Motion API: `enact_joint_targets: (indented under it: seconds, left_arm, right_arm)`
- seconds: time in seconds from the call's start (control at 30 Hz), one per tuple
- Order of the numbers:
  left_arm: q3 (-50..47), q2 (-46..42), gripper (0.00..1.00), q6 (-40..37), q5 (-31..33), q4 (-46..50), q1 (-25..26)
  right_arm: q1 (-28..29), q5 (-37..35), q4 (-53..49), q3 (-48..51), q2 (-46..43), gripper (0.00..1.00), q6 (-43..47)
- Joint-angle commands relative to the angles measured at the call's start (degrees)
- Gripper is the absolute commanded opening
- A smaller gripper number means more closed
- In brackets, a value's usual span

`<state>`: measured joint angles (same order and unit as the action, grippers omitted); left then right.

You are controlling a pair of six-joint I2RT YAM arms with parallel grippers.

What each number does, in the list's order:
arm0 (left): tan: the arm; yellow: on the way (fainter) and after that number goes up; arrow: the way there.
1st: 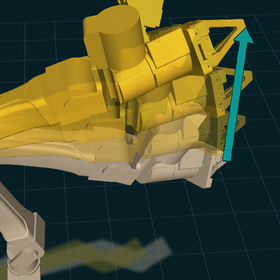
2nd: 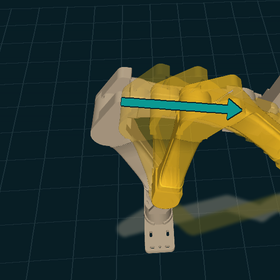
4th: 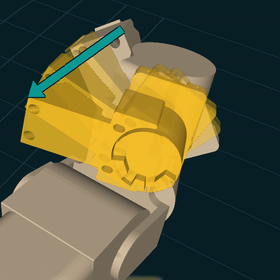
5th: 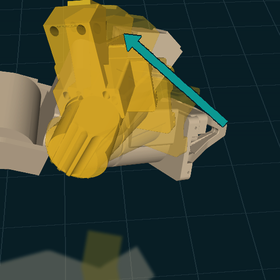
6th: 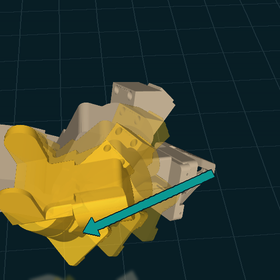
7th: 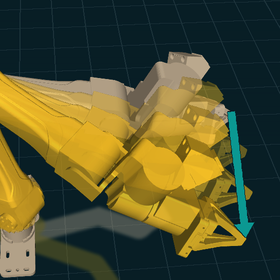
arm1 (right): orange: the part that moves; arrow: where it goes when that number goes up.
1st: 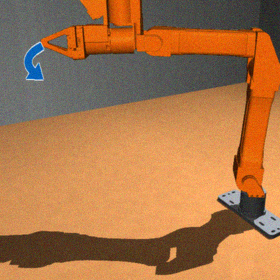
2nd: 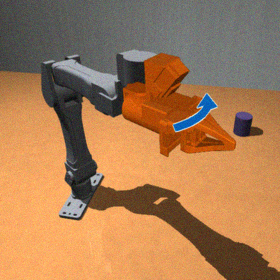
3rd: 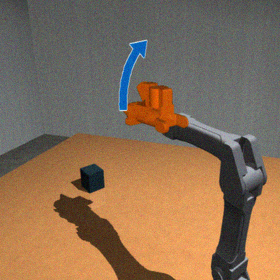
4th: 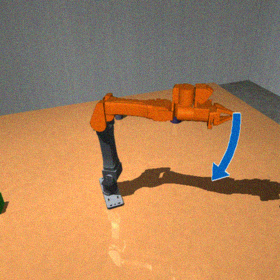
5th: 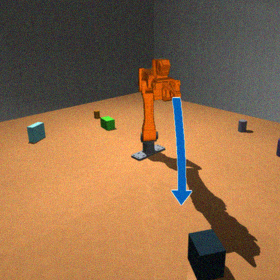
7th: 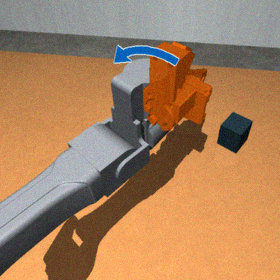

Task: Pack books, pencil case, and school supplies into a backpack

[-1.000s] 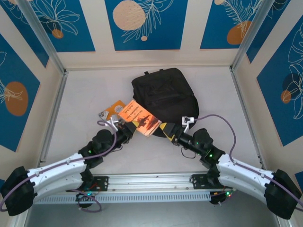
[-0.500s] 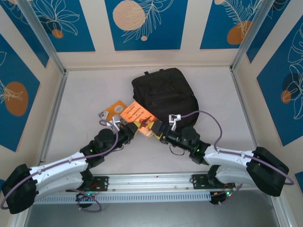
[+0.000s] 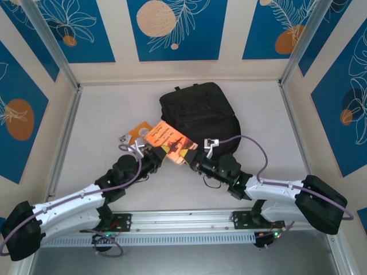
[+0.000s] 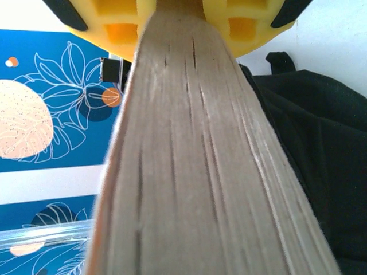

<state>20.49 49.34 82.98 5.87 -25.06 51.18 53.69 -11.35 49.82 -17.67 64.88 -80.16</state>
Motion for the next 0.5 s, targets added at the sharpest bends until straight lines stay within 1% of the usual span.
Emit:
enact_joint_targets:
  seconds: [0.0, 0.03, 0.1, 0.17, 0.2, 0.23, 0.27, 0.33, 0.43, 0.47]
  left_arm:
    - [4.3, -1.6, 0.11, -6.7, -3.0, 8.6, 0.3]
    - [6.5, -1.5, 0.19, -11.0, -4.6, 11.6, 0.3]
    - [11.5, 0.2, 0.40, -19.7, -8.8, 17.4, 0.3]
    - [18.0, 3.8, 0.65, -27.9, -12.9, 25.6, 0.3]
    - [21.1, 5.7, 0.71, -31.4, -14.3, 30.1, 0.3]
    - [25.5, 8.4, 0.75, -35.8, -15.2, 36.0, 0.3]
    - [29.6, 11.2, 0.77, -40.2, -15.3, 42.0, 0.4]
    - [37.2, 16.0, 0.78, -47.2, -13.1, 52.4, 0.4]
    - [45.0, 21.2, 0.79, -56.5, -11.0, 60.8, 0.8]
    - [47.7, 23.3, 0.82, -59.4, -10.7, 63.2, 1.1]
  right_arm:
    - [0.0, -5.0, -0.8, -0.4, -4.9, 0.00, 3.8]
    - [-0.3, -5.6, -3.1, -0.3, -7.2, 0.00, 6.0]
    - [-1.0, -7.3, -12.8, -1.0, -13.2, 0.00, 8.8]
    - [-2.9, -8.2, -28.0, -4.1, -21.3, 0.00, 13.8]
    - [-3.8, -9.0, -34.3, -5.2, -24.6, 0.00, 15.0]
    - [-5.3, -9.7, -38.9, -5.8, -28.2, 0.00, 16.5]
    - [-7.0, -9.9, -43.2, -6.1, -32.0, 0.00, 18.1]
    - [-11.0, -10.1, -52.4, -7.4, -38.4, 0.00, 19.0]
    - [-16.8, -9.1, -64.2, -9.5, -45.1, 0.00, 21.6]
    - [-18.5, -9.2, -68.2, -10.5, -46.8, 0.00, 22.6]
